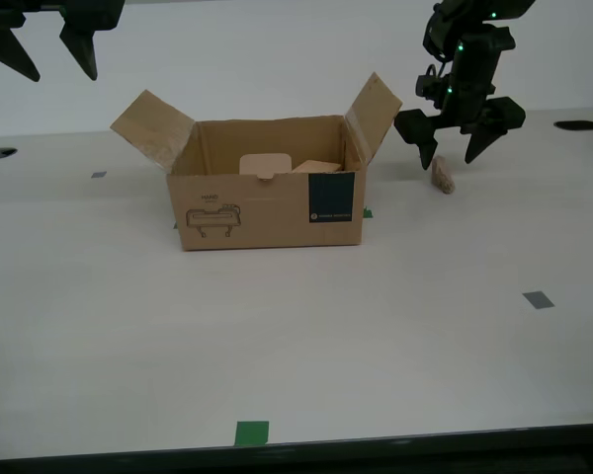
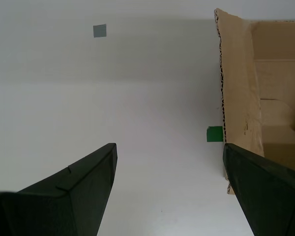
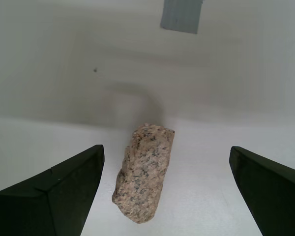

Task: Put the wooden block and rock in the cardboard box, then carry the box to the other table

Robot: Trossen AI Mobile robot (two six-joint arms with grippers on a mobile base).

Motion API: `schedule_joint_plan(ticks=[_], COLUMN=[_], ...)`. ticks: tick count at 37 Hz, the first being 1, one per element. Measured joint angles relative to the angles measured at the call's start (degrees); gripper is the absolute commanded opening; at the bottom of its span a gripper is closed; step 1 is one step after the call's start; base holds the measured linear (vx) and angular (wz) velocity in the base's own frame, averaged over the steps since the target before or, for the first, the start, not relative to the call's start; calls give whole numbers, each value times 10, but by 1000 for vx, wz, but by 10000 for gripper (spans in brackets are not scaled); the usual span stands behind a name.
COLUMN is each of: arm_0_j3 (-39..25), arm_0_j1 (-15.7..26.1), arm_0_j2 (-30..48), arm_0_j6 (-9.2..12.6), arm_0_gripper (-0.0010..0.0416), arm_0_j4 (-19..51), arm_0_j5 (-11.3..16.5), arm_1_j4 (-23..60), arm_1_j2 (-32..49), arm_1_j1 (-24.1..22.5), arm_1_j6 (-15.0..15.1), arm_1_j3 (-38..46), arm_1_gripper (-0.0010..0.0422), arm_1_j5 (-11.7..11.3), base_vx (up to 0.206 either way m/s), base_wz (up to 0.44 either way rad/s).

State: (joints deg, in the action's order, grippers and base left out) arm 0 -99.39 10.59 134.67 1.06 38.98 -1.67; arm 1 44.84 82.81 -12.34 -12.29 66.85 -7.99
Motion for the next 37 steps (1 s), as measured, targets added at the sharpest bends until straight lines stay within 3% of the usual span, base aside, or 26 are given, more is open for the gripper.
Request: schedule_joint_plan(ticks=[15, 27, 37], arm_0_j3=[7, 56, 56], arm_0_j1=[0, -1, -1], arm_0_j2=[0, 0, 0], arm_0_j6=[0, 0, 0], arm_0_gripper=[355, 351, 349], arm_0_j4=[-5, -54, -78], arm_0_j5=[6, 6, 6], arm_1_j4=[0, 0, 0], arm_1_j2=[0, 0, 0], arm_1_j1=[0, 0, 0], arm_1_j6=[-5, -5, -5], arm_1_j3=[0, 0, 0], arm_1_gripper=[293, 293, 293], arm_1_j5=[0, 0, 0], base_vx=[0, 0, 0], base_wz=[0, 0, 0])
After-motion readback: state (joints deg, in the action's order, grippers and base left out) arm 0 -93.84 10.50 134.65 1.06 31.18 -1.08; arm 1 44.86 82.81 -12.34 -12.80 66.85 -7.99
